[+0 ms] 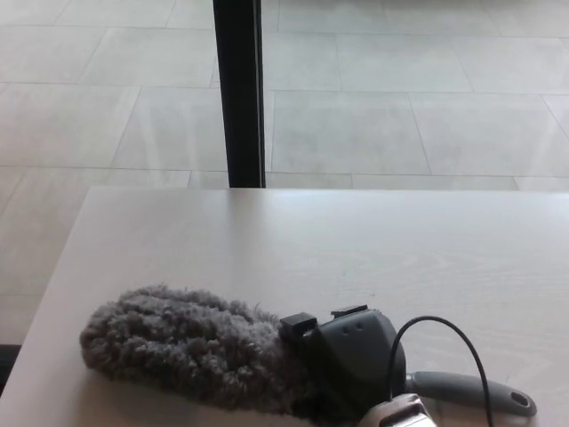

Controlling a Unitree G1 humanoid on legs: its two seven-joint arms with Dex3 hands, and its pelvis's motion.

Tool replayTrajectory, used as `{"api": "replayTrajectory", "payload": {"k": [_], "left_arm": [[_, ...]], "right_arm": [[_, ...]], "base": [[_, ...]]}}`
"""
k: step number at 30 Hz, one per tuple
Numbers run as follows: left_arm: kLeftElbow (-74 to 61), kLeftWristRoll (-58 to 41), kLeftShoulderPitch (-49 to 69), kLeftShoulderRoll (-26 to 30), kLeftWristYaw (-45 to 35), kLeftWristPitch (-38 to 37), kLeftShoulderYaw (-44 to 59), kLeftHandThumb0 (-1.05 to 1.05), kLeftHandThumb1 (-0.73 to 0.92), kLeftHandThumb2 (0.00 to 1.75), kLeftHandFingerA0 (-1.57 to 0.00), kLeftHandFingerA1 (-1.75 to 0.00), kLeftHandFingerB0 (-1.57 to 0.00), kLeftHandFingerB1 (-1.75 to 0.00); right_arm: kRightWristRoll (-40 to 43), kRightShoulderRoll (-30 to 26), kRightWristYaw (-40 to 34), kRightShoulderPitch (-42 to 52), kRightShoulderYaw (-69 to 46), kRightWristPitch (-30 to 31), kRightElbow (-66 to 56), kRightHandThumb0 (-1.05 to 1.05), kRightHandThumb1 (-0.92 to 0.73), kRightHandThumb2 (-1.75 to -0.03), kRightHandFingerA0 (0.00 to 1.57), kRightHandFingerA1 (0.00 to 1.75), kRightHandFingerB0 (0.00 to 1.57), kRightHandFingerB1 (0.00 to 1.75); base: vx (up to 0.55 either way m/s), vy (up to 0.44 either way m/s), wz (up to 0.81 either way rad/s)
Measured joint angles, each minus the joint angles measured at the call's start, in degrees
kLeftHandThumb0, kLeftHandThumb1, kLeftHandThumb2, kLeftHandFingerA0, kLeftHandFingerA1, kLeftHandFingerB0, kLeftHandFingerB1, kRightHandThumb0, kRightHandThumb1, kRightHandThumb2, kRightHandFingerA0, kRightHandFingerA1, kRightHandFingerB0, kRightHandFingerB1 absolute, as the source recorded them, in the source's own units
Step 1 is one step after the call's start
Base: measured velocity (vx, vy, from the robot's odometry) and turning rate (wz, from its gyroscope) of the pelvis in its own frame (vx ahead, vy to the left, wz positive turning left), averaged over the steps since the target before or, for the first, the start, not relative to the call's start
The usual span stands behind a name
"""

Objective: The robot uses its right hand to pick up the duster kept in the middle of the desk and use it to wipe the desk by swiping its surface twice

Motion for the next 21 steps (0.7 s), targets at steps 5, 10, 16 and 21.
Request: {"api": "replayTrajectory", "payload": {"k": [5, 10, 16, 21], "left_arm": [[0.0, 0.0, -0.1, 0.0, 0.0, 0.0, 0.0, -0.48, 0.71, 0.61, -0.69, -0.64, -0.56, -0.51], [-0.1, 0.0, -0.3, 0.7, 0.0, -0.2, 0.0, -0.48, 0.71, 0.61, -0.7, -0.69, -0.6, -0.53], [-0.1, 0.0, -0.5, 1.4, -0.1, -0.3, -0.2, -0.48, 0.71, 0.61, -0.68, -0.66, -0.58, -0.52], [-0.1, 0.0, -0.3, 1.4, -0.1, -0.3, -0.3, -0.48, 0.71, 0.61, -0.69, -0.7, -0.62, -0.55]], "right_arm": [[-0.8, -3.6, 1.9, 0.9, 1.0, -2.3, -4.3, -0.33, -0.55, -0.57, 0.93, 1.67, 0.92, 0.65], [-1.4, -7.6, 3.3, 1.5, 1.1, -5.4, -5.7, -0.28, -0.56, -0.63, 0.93, 1.69, 0.93, 0.69], [-1.0, -11.1, 3.9, 2.2, -1.2, -10.2, -5.7, -0.31, -0.61, -0.6, 0.92, 1.68, 0.89, 0.65], [-1.2, -12.1, 4.4, 1.8, -2.4, -13.1, -5.0, -0.3, -0.59, -0.61, 0.89, 1.68, 0.89, 0.66]], "base": [[0.0, 0.0, 0.0], [0.0, 0.0, 0.0], [0.0, 0.0, 0.0], [0.0, 0.0, 0.0]]}}
